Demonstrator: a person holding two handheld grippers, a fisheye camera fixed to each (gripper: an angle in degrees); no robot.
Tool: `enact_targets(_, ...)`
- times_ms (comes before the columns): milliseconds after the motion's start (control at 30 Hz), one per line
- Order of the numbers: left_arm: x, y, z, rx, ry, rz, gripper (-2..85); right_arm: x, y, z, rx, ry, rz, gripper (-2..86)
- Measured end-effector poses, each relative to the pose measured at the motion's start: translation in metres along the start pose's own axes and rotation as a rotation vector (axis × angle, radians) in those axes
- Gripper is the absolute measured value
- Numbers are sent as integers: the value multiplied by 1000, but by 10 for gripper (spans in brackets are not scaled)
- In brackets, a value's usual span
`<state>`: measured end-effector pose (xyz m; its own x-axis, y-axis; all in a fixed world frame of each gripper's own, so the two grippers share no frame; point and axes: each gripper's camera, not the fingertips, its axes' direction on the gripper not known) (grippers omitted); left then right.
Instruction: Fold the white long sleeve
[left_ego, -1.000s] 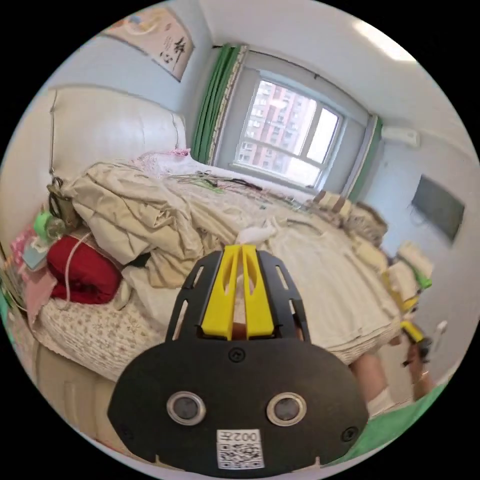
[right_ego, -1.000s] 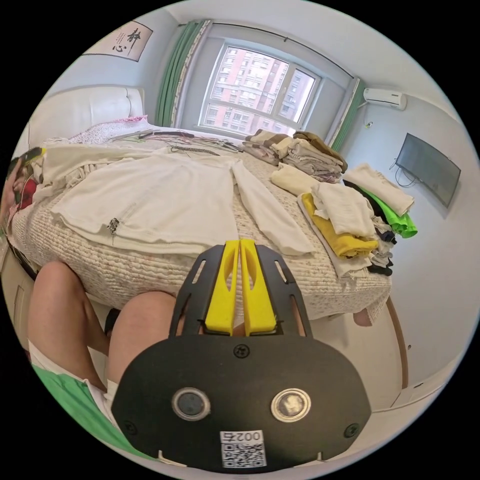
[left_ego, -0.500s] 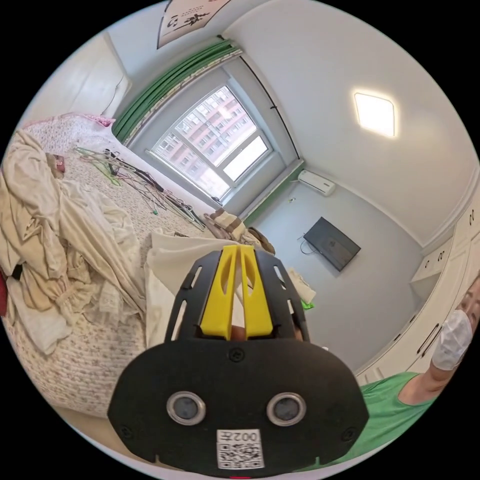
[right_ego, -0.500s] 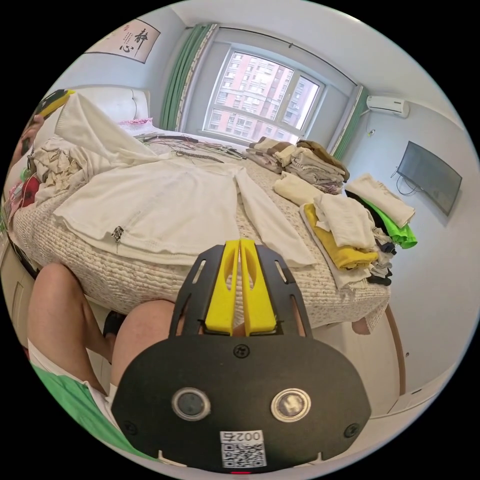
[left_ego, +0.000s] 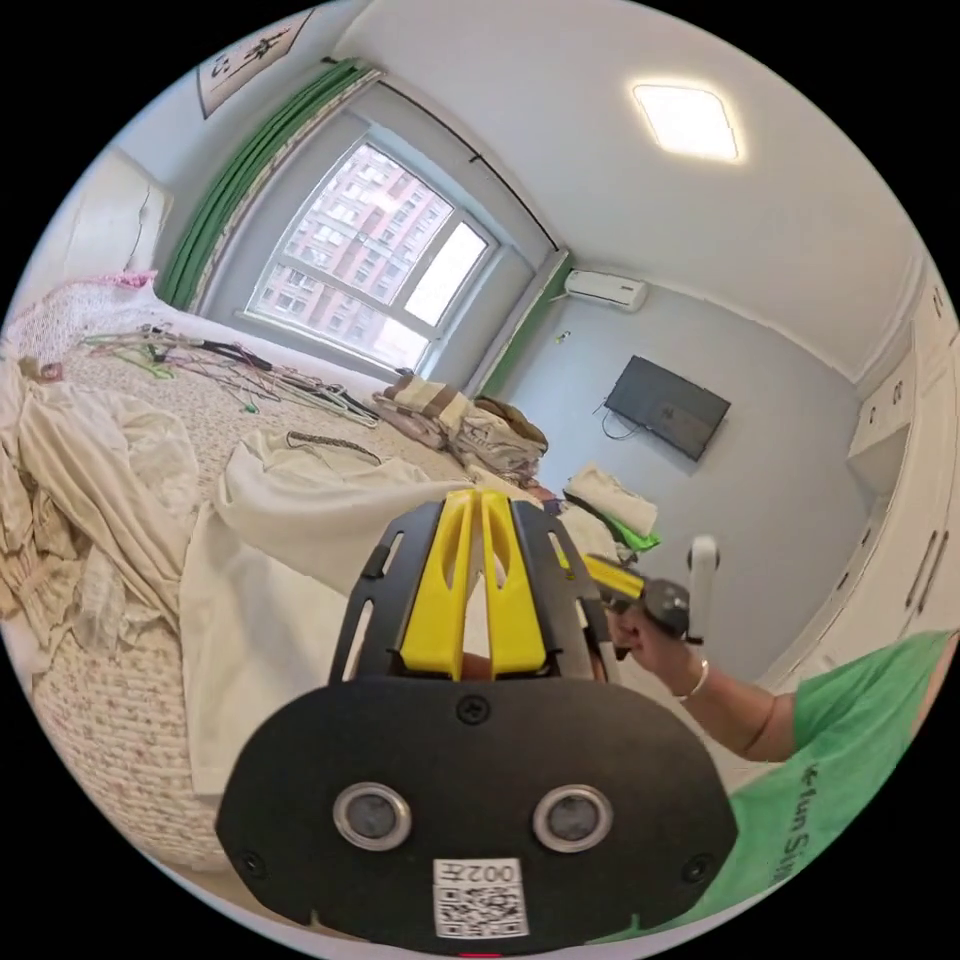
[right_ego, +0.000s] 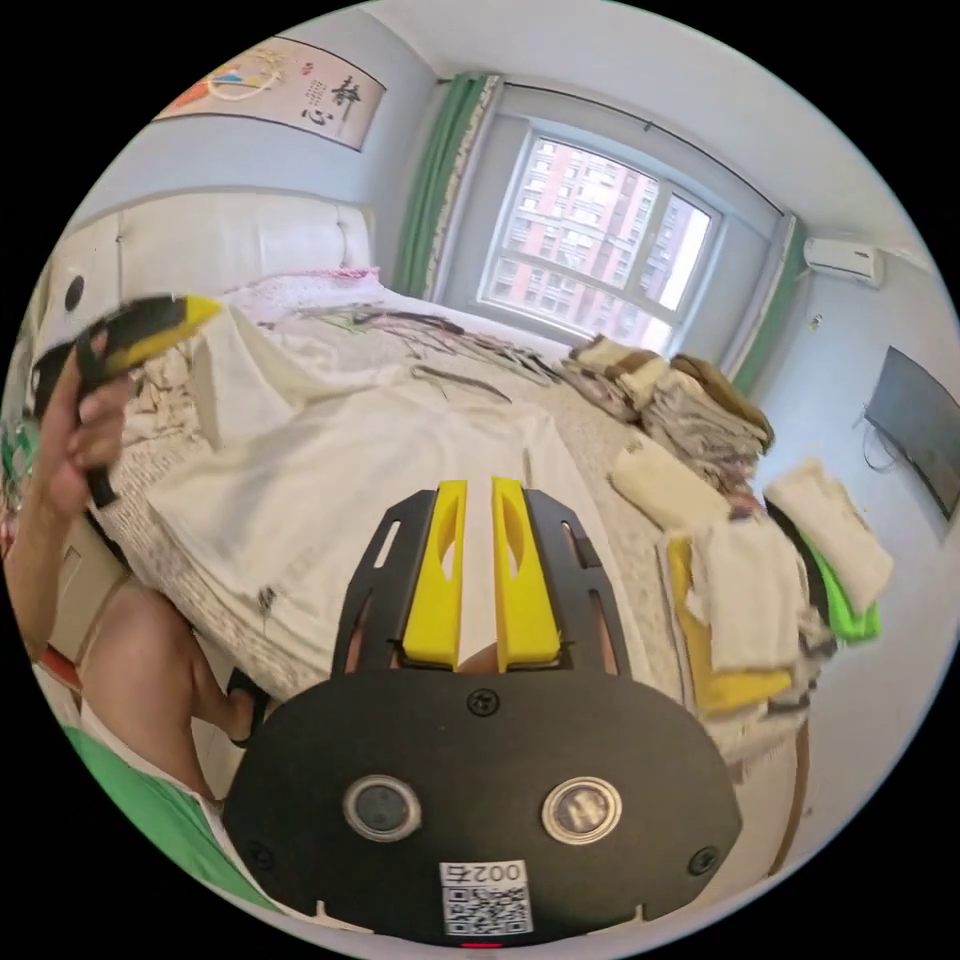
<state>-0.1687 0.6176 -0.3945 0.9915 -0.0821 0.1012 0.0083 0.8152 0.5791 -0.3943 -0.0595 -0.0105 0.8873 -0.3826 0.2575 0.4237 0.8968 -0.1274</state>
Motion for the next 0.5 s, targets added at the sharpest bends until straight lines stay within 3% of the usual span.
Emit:
enact_targets(67, 10, 14, 21, 73, -77, -11, -9, -1, -55, 12, 1, -75, -55, 41)
enact_targets(233, 33, 53, 67, 196, -56, 69, -9, -21, -187, 78, -84, -202, -167, 41)
enact_targets(400, 32, 107, 112, 195, -19, 145, -9, -56, -288, 187, -256, -222, -244, 51)
enact_targets(500, 20, 136, 140, 100, -14, 186, -9, -69, -321, 252, -351, -185, -234, 55)
